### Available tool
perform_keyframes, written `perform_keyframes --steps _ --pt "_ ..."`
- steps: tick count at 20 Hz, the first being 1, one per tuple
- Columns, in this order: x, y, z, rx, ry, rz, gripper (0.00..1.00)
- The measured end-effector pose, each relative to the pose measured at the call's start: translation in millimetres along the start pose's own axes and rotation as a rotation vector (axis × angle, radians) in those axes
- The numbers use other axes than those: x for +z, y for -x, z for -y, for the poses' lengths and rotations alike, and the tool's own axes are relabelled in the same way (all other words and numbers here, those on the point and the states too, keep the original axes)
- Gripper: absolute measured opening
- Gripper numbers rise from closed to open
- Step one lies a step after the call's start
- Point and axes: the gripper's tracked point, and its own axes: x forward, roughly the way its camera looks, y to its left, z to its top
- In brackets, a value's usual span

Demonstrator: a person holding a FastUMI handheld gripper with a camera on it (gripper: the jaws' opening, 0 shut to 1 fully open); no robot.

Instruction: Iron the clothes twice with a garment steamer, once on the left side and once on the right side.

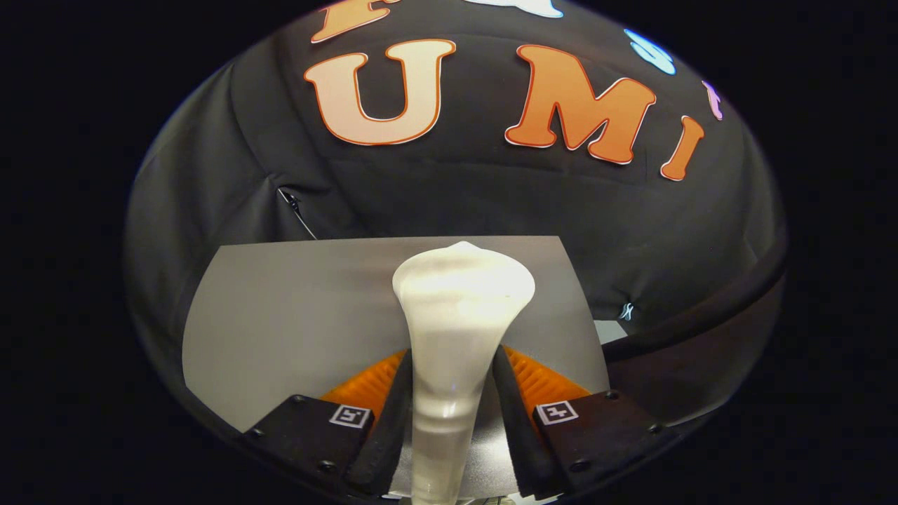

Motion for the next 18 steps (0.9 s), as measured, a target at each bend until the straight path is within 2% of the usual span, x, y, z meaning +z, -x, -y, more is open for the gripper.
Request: perform_keyframes --steps 5,7,15,18 --pt "-1 1 -3 0.043 -0.028 0.029 0.61" --pt "6 11 -8 0.063 -0.021 0.078 0.58" --pt "23 104 -5 0.077 0.009 0.336 0.58" --pt "3 134 -4 0.11 -0.004 0.348 0.57"
